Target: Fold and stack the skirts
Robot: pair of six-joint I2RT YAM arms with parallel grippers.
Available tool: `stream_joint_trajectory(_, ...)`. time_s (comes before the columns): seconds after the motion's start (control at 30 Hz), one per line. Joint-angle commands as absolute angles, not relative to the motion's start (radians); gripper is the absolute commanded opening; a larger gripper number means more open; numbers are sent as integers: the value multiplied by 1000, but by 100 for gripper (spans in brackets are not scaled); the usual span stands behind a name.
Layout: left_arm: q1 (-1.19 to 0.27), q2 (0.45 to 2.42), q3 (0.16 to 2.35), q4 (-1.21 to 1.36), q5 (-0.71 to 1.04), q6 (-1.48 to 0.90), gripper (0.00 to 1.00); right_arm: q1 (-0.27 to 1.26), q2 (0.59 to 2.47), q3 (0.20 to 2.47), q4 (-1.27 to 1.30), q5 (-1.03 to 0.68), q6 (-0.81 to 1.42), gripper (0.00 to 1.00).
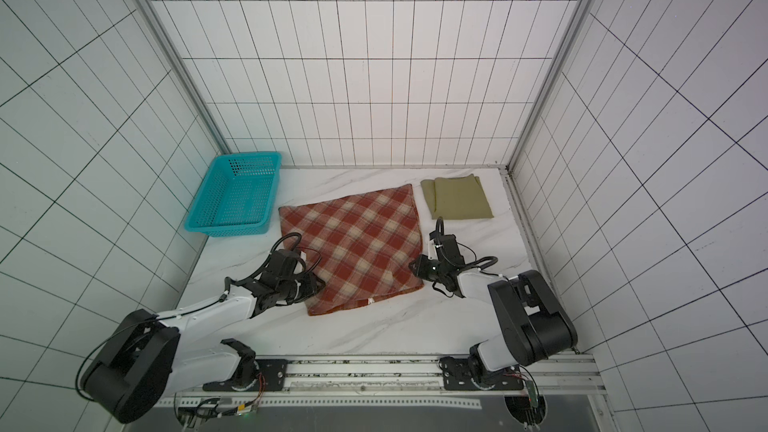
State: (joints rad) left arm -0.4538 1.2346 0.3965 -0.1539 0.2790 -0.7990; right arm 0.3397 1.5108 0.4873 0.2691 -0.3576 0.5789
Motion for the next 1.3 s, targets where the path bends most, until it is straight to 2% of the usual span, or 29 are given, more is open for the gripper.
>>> stream_joint_trajectory(0.0,-481,1278,366,-173,296,-834,31,350,1564,572,206,-316,560,1)
stream_joint_trajectory(0.5,-612,1419,414,-49,305,-900,31,246,1729,839,131,-287,475,0)
stream_joint_trajectory(0.77,-740,1527,535,-15,289,-909,31,160,1784,972,85,-289,425,0)
stream_joint_trajectory(0.8,-754,1542,548,-6,295,-914,31,150,1777,990,70,-289,419,4)
stream_joint_trajectory(0.9,-794,1572,572,30,306,-930,31,133,1722,1005,52,-287,406,42)
stream_joint_trajectory(0.93,-809,1578,578,42,311,-932,31,133,1693,1005,36,-275,397,47)
stream_joint_trajectory(1.1,-846,1512,587,56,269,-927,30,160,1524,937,-11,-270,371,49)
stream_joint_trajectory(1.27,-771,1355,607,-110,222,-886,30,254,1370,842,-60,-293,342,49)
